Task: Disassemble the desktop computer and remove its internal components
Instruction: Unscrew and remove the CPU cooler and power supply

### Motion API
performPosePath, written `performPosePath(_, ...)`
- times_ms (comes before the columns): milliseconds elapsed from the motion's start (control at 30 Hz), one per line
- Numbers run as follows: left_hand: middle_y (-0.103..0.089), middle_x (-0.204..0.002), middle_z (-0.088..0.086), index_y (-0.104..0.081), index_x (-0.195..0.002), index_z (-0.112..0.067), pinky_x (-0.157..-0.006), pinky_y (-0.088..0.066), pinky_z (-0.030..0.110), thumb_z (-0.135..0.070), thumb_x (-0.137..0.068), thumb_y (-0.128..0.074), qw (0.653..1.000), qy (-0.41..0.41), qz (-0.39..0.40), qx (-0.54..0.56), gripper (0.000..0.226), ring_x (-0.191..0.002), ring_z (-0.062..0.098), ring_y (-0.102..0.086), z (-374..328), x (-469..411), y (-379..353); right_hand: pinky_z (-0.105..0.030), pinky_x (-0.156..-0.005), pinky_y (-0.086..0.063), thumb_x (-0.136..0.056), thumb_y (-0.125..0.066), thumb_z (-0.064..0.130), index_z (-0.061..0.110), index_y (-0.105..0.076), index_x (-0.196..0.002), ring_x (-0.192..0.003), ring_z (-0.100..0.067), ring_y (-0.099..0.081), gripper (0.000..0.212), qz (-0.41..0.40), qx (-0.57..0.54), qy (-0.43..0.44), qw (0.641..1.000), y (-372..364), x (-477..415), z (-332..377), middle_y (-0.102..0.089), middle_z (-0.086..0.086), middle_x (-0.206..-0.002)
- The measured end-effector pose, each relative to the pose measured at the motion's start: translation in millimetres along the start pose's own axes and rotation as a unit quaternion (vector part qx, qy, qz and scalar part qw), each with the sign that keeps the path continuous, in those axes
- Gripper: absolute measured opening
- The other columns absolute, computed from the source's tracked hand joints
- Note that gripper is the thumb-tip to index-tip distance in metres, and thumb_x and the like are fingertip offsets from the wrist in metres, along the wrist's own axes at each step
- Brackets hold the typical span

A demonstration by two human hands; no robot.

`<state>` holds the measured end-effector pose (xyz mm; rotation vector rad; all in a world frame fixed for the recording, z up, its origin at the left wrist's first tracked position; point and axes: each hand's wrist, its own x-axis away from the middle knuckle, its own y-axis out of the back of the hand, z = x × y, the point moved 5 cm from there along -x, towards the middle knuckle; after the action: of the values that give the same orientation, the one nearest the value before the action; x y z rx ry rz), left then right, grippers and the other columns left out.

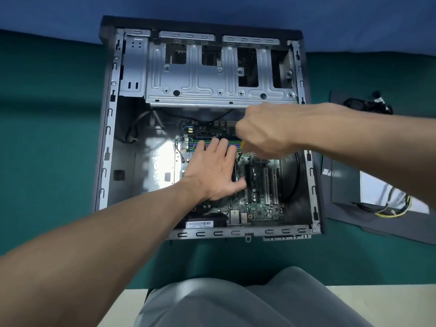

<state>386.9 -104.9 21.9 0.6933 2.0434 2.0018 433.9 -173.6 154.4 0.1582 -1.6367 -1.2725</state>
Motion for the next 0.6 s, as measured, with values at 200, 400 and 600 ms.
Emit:
performPosePath(200,-0.043,-0.103,0.009,-0.041,-0.106,-0.012,-0.08,-0.033,0.046,-0.073,-0.077,-0.015,1.0,-0.002,0.004,-0.001,0.072,-0.093,0.025,-0.036,-0.4,0.8,1.0,-0.032,-0.066,-0.054,-0.099,-0.039,0.011,0.007,-0.057,-0.087,-0.077,-0.021,-0.059,0.022,-0.028,0.036,0.066,0.997,-10.1,14.7,-0.7,-0.048,0.001,-0.078)
performPosePath(400,-0.045,-0.108,0.011,-0.043,-0.116,-0.01,-0.082,-0.034,0.046,-0.073,-0.077,-0.015,1.0,0.0,0.015,-0.011,0.079,-0.095,0.025,-0.037,0.3,0.8,-0.2,-0.023,-0.045,-0.04,-0.092,-0.052,0.047,0.012,-0.057,-0.06,-0.04,-0.011,-0.047,0.048,-0.007,-0.205,-0.171,0.964,-17.3,-0.9,-23.3,-0.053,0.0,-0.046)
performPosePath(600,-0.044,-0.107,0.01,-0.042,-0.11,-0.012,-0.081,-0.033,0.046,-0.073,-0.076,-0.016,1.0,0.001,0.001,-0.006,0.075,-0.094,0.025,-0.037,0.1,1.3,0.0,-0.014,-0.031,-0.023,-0.098,-0.042,0.01,0.007,-0.048,-0.07,-0.036,-0.012,-0.033,0.03,0.06,-0.357,-0.28,0.889,-19.1,-4.1,-23.7,-0.047,-0.006,-0.06)
